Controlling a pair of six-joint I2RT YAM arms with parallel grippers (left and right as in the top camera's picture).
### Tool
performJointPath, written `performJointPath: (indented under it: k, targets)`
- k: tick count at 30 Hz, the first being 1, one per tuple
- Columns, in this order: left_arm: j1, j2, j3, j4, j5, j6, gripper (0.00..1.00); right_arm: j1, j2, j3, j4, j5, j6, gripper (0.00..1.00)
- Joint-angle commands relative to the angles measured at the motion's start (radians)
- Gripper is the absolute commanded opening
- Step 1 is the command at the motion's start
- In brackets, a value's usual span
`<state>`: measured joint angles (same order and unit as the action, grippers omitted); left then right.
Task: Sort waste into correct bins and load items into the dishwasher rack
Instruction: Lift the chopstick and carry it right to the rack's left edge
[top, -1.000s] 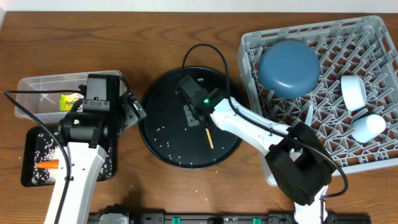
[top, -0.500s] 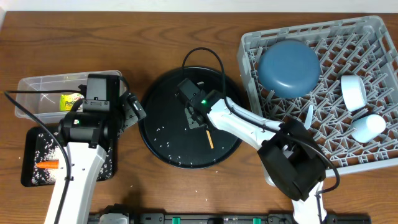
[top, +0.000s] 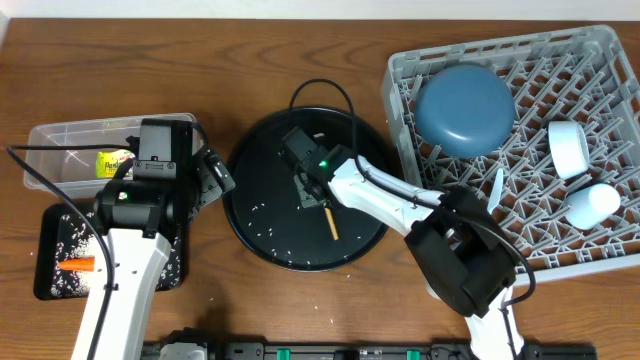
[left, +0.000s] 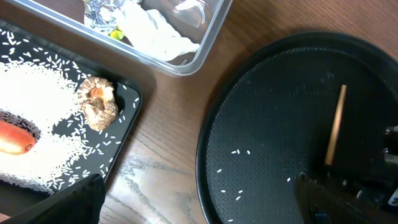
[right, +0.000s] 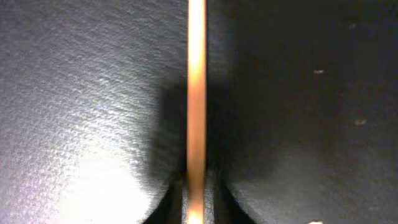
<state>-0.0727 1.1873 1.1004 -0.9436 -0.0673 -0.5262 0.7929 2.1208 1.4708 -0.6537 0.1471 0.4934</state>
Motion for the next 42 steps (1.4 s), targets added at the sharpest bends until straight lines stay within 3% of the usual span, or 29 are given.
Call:
performJointPath:
  k: [1,12,23,35,42]
  targets:
    - [0.005,-0.003,0.016,-0.006,-0.016,0.002,0.98,0.0,0.049,-0.012,-0.012,0.032,-0.002,0.01]
    - [0.005,-0.003,0.016,-0.006,-0.016,0.002,0.98,-0.002,0.042,0.001,-0.008,0.039,-0.055,0.01]
    - [0.005,-0.003,0.016,-0.006,-0.016,0.002,0.98,-0.026,-0.147,0.009,-0.049,0.041,-0.107,0.01]
    - [0.005,-0.003,0.016,-0.006,-0.016,0.002,0.98,-0.137,-0.395,0.009,-0.304,0.068,-0.132,0.01]
    - [0.005,-0.003,0.016,-0.006,-0.016,0.002,0.98,-0.251,-0.442,0.008,-0.481,0.101,-0.131,0.01]
